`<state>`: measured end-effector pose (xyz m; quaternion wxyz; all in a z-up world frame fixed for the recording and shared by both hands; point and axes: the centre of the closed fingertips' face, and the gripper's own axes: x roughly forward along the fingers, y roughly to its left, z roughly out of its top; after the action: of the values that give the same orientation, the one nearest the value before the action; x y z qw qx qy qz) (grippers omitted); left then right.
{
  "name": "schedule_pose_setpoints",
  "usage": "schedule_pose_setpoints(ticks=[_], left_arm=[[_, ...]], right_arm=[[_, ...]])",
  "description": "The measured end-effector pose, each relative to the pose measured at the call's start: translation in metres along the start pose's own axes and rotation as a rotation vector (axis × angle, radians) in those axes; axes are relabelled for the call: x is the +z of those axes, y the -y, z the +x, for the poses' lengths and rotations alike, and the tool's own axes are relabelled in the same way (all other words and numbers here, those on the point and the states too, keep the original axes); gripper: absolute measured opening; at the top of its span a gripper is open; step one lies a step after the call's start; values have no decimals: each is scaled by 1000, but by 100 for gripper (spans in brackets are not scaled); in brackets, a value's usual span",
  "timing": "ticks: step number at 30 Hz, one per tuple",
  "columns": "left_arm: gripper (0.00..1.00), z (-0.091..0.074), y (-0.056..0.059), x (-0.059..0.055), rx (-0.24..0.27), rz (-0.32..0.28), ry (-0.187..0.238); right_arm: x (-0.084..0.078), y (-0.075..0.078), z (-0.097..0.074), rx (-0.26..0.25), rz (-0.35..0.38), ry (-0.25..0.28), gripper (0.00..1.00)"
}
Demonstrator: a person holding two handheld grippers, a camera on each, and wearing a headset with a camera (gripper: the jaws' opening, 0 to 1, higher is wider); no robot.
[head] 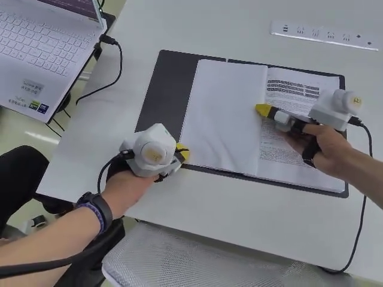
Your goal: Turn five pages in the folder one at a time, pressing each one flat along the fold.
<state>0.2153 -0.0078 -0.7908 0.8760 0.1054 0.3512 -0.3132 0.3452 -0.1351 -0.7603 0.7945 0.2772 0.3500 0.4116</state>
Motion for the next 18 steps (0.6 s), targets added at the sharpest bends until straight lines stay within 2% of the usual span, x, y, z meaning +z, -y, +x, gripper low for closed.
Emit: schedule_pose_setpoints(ticks=[9,18], left_arm=[[0,0,0,0,-7,9,1],[0,0,-1,-1,-18,27,1]], right_arm=[[11,4,9,17,36,37,0],[35,22,27,-15,44,75,0]])
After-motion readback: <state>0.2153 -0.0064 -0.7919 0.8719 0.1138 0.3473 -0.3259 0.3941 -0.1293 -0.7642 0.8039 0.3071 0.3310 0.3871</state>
